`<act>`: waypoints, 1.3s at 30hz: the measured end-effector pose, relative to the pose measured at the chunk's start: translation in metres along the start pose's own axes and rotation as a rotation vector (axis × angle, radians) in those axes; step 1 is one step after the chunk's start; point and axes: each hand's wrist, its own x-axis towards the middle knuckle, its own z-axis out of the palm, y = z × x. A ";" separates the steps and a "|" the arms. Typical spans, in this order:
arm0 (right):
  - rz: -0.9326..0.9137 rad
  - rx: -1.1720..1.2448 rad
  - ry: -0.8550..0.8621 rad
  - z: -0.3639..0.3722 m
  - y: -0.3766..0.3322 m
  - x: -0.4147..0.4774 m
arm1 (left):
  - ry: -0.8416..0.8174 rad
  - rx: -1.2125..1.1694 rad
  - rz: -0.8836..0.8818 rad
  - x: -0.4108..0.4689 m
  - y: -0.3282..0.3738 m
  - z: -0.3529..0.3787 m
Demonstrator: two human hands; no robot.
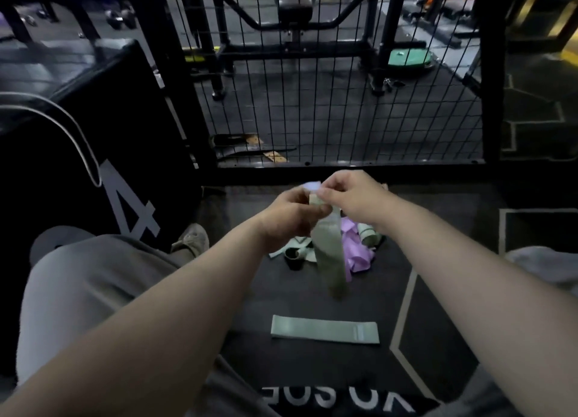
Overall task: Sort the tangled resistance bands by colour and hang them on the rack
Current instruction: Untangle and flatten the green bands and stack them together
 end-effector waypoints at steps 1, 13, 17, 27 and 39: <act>0.021 -0.022 0.002 0.004 0.006 0.002 | 0.007 -0.035 -0.032 0.004 -0.008 -0.001; 0.328 0.111 0.032 0.025 0.109 0.028 | -0.016 0.195 -0.304 0.040 -0.096 -0.013; 0.541 0.275 0.218 0.032 0.151 0.025 | -0.107 0.432 -0.543 0.038 -0.127 -0.038; 1.051 0.343 0.249 0.088 0.255 -0.004 | 0.047 0.577 -0.892 0.029 -0.199 -0.097; 1.232 0.339 0.208 0.101 0.308 -0.041 | 0.416 0.361 -0.927 0.025 -0.275 -0.084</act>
